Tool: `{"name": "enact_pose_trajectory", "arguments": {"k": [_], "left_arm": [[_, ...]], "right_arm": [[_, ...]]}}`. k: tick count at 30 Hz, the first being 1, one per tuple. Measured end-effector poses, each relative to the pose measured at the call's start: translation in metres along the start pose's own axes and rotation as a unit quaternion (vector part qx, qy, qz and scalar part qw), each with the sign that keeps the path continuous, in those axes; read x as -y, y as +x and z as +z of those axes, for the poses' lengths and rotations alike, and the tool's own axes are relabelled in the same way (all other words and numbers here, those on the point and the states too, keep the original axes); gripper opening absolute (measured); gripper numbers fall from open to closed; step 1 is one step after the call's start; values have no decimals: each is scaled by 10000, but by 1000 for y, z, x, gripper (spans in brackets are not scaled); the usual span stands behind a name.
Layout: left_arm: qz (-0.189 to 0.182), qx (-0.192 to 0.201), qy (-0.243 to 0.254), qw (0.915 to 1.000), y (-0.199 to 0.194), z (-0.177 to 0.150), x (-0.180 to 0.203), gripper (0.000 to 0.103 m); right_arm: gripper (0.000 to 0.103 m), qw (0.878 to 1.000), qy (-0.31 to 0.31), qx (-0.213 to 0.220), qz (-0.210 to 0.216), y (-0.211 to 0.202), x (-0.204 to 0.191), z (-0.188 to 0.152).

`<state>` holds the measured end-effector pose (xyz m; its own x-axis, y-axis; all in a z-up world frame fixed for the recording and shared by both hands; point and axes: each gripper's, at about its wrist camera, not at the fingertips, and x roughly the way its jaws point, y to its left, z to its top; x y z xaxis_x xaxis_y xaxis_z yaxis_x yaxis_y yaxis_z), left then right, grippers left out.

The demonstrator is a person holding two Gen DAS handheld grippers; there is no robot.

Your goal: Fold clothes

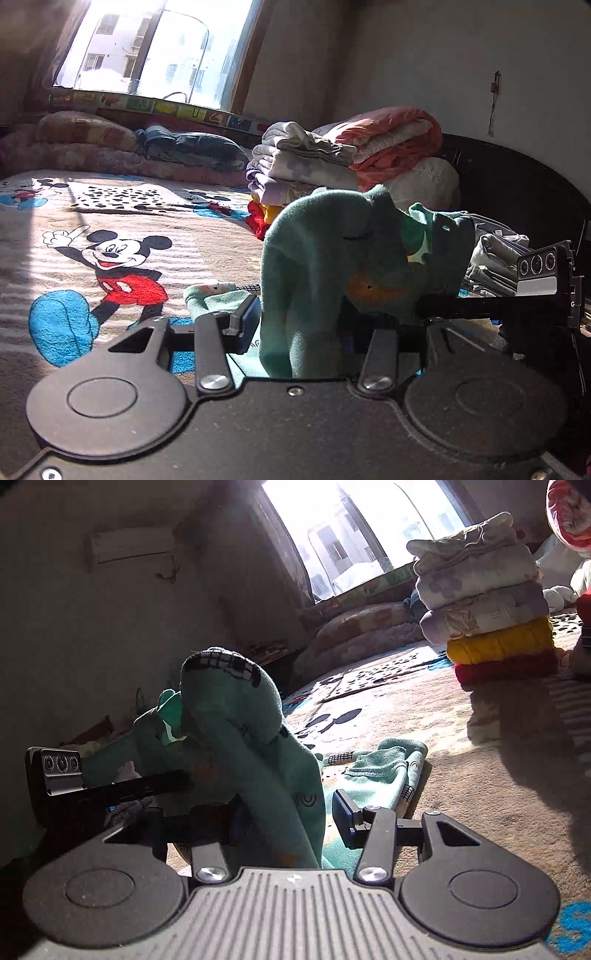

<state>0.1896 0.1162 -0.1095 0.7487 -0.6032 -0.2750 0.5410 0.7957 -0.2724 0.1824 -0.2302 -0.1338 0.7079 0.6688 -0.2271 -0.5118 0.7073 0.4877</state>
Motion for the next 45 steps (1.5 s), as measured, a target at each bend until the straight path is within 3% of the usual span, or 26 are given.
{"name": "enact_pose_trajectory", "arguments": {"k": [6, 8, 12, 16, 17, 18, 19, 20, 21, 22, 23, 27, 30, 34, 38, 45], "left_arm": [[-114, -204, -650, 9976, 23, 3, -25, 42], [-147, -361, -876, 9954, 31, 3, -34, 44], [73, -672, -1502, 9863, 39, 1, -56, 66], [25, -773, -2018, 9764, 38, -1, -72, 69], [-30, -743, -2051, 9759, 39, 1, -72, 68], [-85, -713, -2084, 9754, 41, 2, -72, 59], [-140, -683, -2117, 9748, 42, 4, -73, 43], [-195, -653, -2151, 9742, 44, 5, -73, 36], [-250, -623, -2183, 9736, 45, 7, -74, 29], [-305, -593, -2216, 9728, 46, 8, -74, 26], [-360, -563, -2249, 9721, 48, 10, -75, 26], [-599, -381, -2394, 9683, 54, 20, -79, 22], [-718, -253, -2649, 9613, 65, 27, -91, 21], [-701, -357, -2998, 9508, 84, 24, -108, 21], [-612, -473, -3153, 9458, 98, 18, -118, 21], [-338, -657, -3130, 9469, 109, 10, -123, 21]], "right_arm": [[49, 9939, 1092, -16, 153, 28, 40, 4], [43, 9900, 1389, -136, 194, 32, 47, 0], [35, 9834, 1790, -261, 166, 38, 58, -6], [29, 9808, 1921, -243, 222, 39, 62, -8], [29, 9810, 1910, -259, 232, 40, 62, -8], [28, 9818, 1869, -267, 228, 41, 61, -8], [28, 9825, 1827, -276, 223, 42, 60, -8], [28, 9845, 1729, -242, 193, 41, 56, -7], [26, 9863, 1630, -207, 163, 40, 53, -6], [15, 9880, 1532, -173, 132, 39, 50, -5], [11, 9902, 1392, -100, 88, 38, 46, -3], [11, 9941, 1032, 316, -64, 30, 36, 7], [10, 9957, 673, 589, -231, 33, 33, 18], [10, 9950, 640, 691, -320, 45, 42, 25], [10, 9951, 577, 665, -447, 55, 47, 23], [10, 9942, 746, 187, -757, 77, 59, 25]]}}
